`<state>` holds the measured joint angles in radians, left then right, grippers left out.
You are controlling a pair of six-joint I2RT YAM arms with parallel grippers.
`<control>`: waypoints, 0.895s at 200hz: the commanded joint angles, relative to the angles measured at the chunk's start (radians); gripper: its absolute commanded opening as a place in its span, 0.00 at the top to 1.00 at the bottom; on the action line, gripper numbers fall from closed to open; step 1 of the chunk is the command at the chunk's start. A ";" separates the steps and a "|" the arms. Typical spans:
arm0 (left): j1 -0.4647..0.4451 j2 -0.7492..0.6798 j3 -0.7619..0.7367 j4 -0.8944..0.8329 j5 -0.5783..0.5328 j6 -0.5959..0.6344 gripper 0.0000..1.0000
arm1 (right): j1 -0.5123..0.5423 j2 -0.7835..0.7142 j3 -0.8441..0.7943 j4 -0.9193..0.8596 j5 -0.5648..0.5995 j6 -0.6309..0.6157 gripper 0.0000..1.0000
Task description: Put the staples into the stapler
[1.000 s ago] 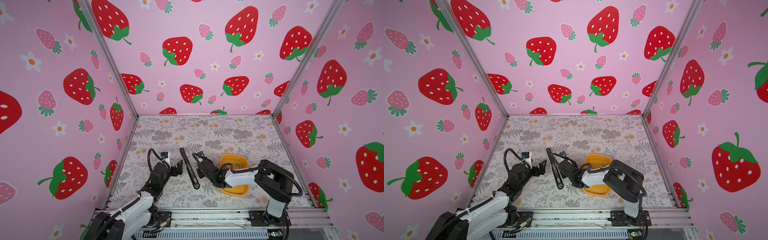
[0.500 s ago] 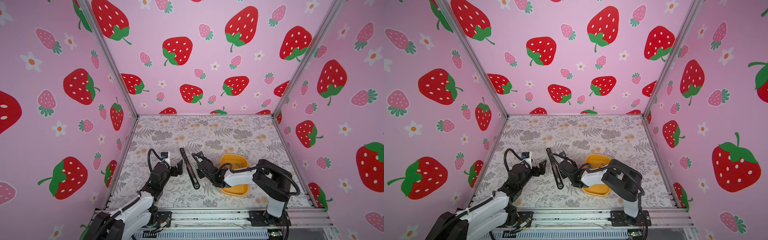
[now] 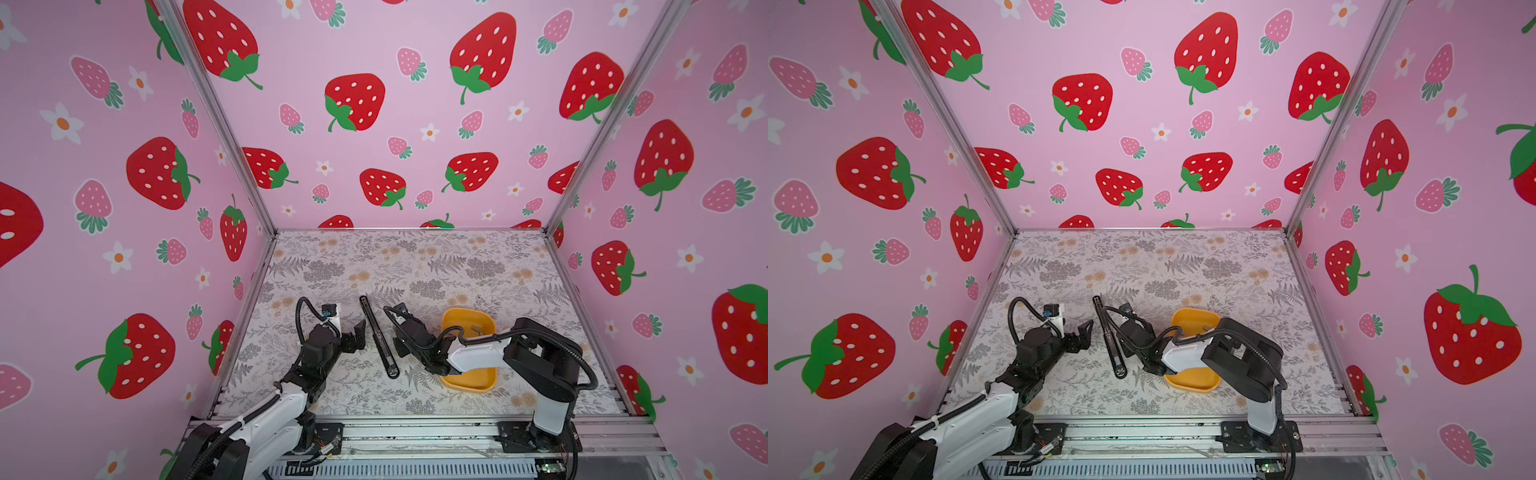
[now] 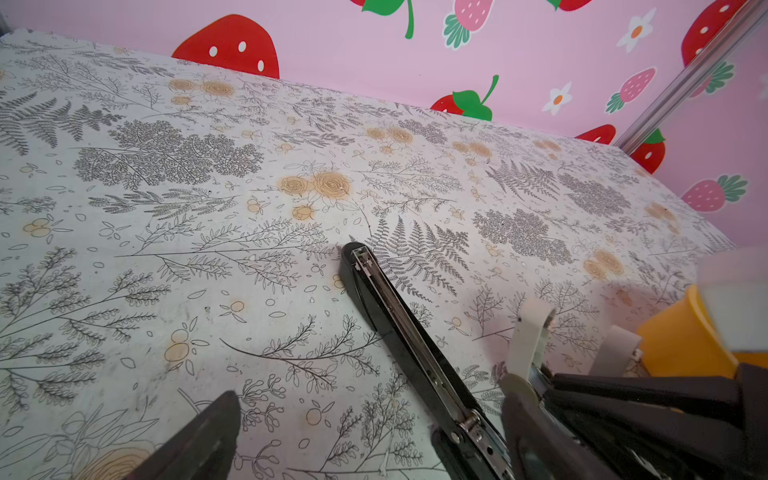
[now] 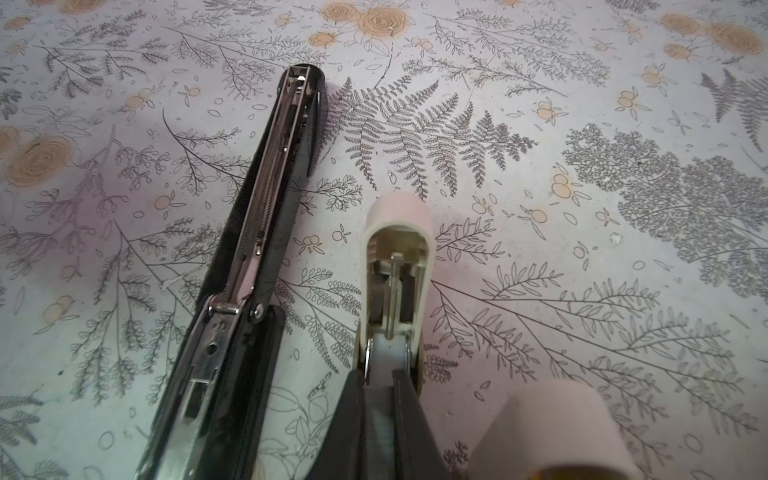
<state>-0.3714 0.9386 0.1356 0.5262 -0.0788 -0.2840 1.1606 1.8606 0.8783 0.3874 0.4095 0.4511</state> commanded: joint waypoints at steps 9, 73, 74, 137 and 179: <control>-0.004 0.001 0.040 0.026 -0.018 0.007 0.01 | -0.006 0.001 0.020 0.000 0.001 0.002 0.99; -0.004 0.001 0.041 0.026 -0.020 0.007 0.01 | -0.006 -0.010 0.014 -0.003 0.008 -0.004 0.99; -0.004 0.001 0.041 0.026 -0.021 0.007 0.01 | -0.006 -0.010 0.014 -0.003 0.007 -0.003 0.99; -0.005 0.002 0.041 0.026 -0.022 0.008 0.01 | -0.006 0.010 0.009 0.000 0.003 0.010 0.99; -0.005 0.001 0.041 0.026 -0.022 0.009 0.01 | -0.006 -0.006 -0.036 0.027 0.009 0.032 1.00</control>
<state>-0.3733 0.9386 0.1356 0.5262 -0.0799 -0.2840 1.1599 1.8603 0.8726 0.3946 0.4099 0.4583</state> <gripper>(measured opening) 0.988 0.137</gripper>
